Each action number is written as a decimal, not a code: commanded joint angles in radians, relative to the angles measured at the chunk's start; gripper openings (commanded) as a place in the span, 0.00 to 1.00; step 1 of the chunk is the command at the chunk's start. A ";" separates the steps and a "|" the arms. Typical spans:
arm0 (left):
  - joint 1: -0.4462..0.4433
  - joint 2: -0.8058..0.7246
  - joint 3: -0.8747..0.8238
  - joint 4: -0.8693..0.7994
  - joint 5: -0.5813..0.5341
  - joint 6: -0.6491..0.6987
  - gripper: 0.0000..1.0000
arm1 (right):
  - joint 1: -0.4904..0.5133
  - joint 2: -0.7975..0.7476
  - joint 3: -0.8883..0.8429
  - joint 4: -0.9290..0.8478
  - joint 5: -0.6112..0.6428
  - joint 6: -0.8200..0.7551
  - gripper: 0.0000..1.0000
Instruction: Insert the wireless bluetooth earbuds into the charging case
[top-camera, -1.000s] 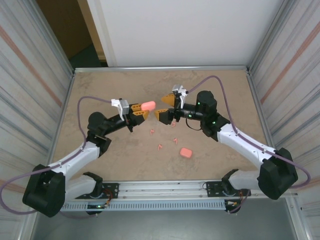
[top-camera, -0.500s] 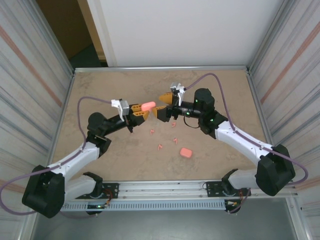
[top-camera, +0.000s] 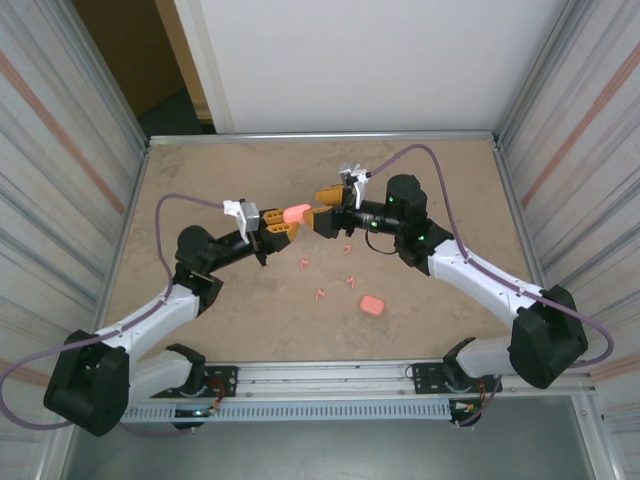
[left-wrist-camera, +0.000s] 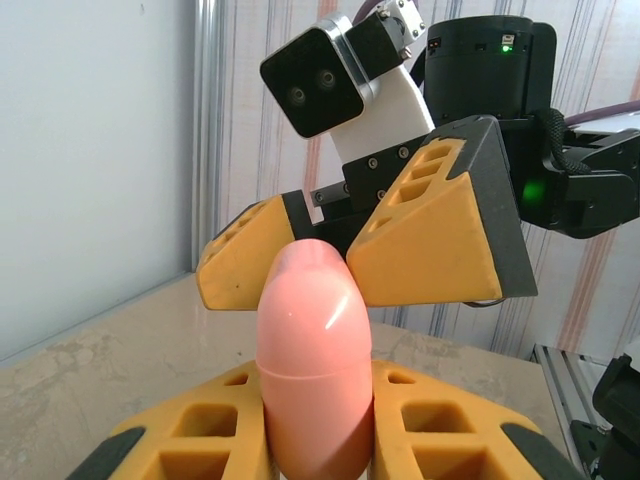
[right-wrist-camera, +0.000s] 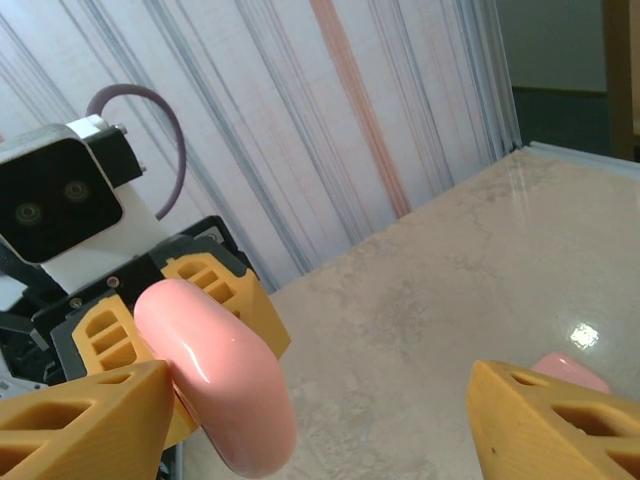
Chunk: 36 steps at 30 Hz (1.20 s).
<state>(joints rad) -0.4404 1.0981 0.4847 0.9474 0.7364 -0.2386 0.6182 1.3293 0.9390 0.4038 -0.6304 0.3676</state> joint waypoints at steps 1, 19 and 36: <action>-0.012 -0.034 -0.007 0.040 0.024 0.024 0.00 | -0.015 0.021 0.037 0.009 0.025 0.025 0.73; -0.015 -0.048 -0.011 0.029 0.022 0.031 0.00 | -0.020 0.072 0.079 0.013 0.034 0.030 0.71; -0.017 -0.066 -0.022 -0.078 -0.070 0.072 0.00 | -0.031 0.016 0.099 -0.024 0.008 0.024 0.71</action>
<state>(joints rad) -0.4519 1.0542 0.4694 0.8841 0.7006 -0.1982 0.5983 1.3937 1.0061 0.4057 -0.6220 0.3855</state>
